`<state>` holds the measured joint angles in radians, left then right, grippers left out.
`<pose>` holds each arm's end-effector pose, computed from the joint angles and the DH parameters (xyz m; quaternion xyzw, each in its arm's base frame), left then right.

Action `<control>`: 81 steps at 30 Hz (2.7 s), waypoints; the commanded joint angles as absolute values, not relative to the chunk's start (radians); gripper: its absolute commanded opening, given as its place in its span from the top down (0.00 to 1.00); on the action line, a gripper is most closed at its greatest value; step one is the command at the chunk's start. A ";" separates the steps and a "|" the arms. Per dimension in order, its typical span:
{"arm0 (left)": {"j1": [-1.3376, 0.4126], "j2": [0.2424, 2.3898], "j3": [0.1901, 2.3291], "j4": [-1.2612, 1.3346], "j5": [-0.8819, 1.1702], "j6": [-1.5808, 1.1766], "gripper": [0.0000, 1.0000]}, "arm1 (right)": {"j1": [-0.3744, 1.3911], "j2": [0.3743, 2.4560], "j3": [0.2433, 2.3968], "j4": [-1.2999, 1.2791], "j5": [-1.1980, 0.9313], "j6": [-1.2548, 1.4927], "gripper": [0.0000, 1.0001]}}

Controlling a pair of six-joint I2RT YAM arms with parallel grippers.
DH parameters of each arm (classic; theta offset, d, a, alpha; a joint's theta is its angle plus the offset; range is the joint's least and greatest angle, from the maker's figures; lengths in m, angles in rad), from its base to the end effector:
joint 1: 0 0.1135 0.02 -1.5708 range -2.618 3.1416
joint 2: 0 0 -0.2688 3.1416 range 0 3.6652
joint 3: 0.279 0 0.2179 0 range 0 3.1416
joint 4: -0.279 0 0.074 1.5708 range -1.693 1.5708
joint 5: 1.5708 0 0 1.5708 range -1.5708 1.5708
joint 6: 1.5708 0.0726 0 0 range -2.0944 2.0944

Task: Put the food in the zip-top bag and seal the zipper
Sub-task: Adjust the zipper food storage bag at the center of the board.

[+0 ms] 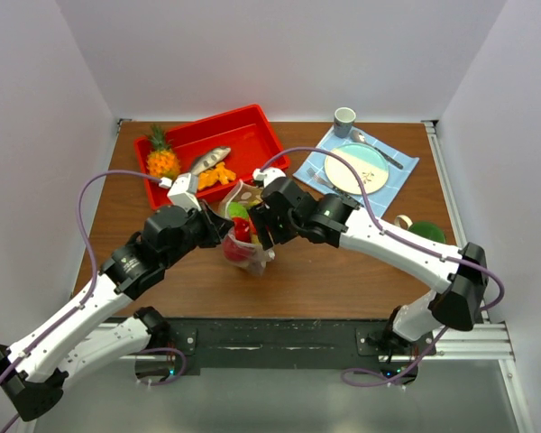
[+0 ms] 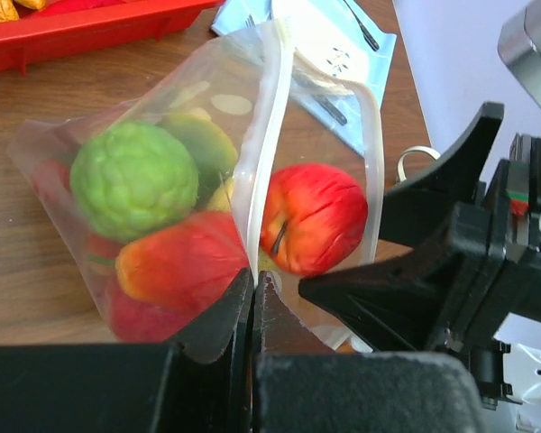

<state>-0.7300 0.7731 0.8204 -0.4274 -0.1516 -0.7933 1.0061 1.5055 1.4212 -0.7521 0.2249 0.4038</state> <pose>0.1335 -0.1048 0.3170 -0.0686 0.8238 -0.3405 0.4480 0.1813 0.2560 0.3164 -0.2366 0.8977 0.1514 0.3396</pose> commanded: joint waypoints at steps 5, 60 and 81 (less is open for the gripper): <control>-0.736 0.764 0.830 -0.383 -0.136 -0.781 1.00 | 1.009 1.510 1.523 -0.742 0.327 0.426 0.28; -0.736 0.776 0.856 -0.374 -0.066 -0.758 1.00 | 0.946 1.459 1.503 -0.657 0.273 0.514 1.00; -0.736 0.819 0.839 -0.293 -0.005 -0.767 1.00 | 0.950 1.488 1.531 -0.664 0.285 0.512 1.00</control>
